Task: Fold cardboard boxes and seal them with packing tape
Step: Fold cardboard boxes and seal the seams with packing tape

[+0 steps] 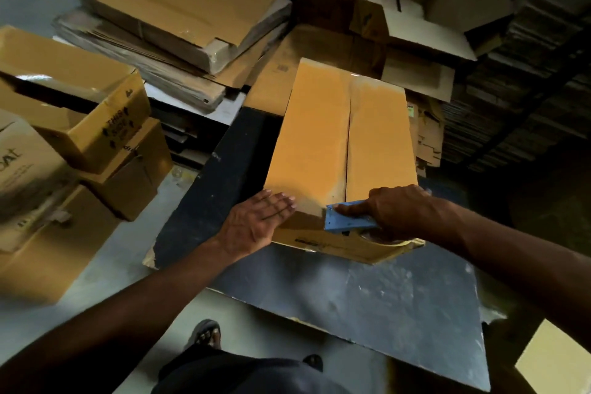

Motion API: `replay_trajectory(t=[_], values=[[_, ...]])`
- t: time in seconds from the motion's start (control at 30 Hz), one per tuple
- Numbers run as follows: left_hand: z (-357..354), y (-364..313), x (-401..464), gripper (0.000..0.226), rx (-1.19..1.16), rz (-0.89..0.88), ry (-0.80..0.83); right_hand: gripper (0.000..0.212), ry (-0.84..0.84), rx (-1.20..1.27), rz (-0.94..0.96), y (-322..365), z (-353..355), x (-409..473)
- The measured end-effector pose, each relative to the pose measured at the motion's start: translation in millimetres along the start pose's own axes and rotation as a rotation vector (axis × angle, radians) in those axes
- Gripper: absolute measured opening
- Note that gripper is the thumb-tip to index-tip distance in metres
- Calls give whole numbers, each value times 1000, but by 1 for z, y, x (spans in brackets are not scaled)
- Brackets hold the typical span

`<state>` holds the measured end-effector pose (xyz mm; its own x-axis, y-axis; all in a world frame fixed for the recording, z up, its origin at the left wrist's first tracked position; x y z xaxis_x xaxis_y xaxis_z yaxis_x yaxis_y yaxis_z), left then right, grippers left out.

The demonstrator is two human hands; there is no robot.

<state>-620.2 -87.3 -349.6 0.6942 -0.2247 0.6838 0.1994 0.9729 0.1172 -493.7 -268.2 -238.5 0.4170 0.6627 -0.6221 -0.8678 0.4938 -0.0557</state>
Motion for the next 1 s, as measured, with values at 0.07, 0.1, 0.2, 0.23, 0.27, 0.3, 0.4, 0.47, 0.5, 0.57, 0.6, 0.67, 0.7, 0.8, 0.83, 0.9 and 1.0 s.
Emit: replay_trajectory(t=[0.07, 0.1, 0.2, 0.23, 0.27, 0.3, 0.4, 0.47, 0.5, 0.57, 0.6, 0.67, 0.7, 0.8, 0.83, 0.9, 1.0], values=[[1, 0, 1, 40, -13, 6, 15, 81, 26, 20, -32, -17, -8, -11], [0, 0, 1, 41, -17, 10, 23, 82, 30, 35, -44, -24, -12, -16], [-3, -2, -1, 46, -25, 29, 63, 83, 1, 81, -57, -32, -16, -26], [-3, -2, -1, 47, -32, 38, 69, 82, -11, 83, -60, -33, -16, -25], [-4, -1, -2, 48, -38, 42, 75, 81, -24, 81, -64, -33, -15, -24], [-4, -1, -2, 49, -40, 43, 80, 79, -30, 72, -71, -32, -15, -22], [-2, -2, 0, 51, -33, 50, 98, 75, -22, 43, -82, -26, -13, -15], [0, -7, 4, 50, -23, 77, 117, 74, -19, 38, -81, -21, -8, -12], [2, -9, 7, 50, -16, 104, 132, 73, -19, 41, -78, -20, -6, -11], [4, -14, 12, 56, 4, 174, 188, 73, -17, 59, -75, -19, -3, -12], [5, -18, 15, 62, 21, 199, 224, 74, -24, 66, -69, -19, -3, -13], [5, -36, 26, 74, 44, 171, 288, 73, -62, 67, -47, -17, -1, -13], [3, -47, 33, 77, 42, 132, 312, 72, -73, 68, -32, -16, -1, -13], [-10, -78, 55, 80, 41, 78, 395, 68, -74, 44, 10, -12, 1, -12], [-15, -82, 58, 81, 54, 84, 433, 66, -79, 24, 21, -12, 2, -12], [-19, -85, 59, 78, 50, 92, 479, 64, -82, 9, 35, -15, 5, -14], [-18, -79, 61, 73, 70, 74, 480, 64, -58, 63, 35, -23, 3, -18]])
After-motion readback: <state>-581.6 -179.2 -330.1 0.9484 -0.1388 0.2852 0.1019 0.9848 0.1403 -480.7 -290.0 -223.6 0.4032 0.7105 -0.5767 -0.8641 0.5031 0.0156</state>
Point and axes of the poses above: each hand's wrist, its own x-axis towards the middle knuckle, its own z-axis out of the back of the hand, y = z × x, the point moved 7 cm from there along x, towards the middle knuckle, and after that the axes turned 14 degrees about x, right-handed, at the moved point
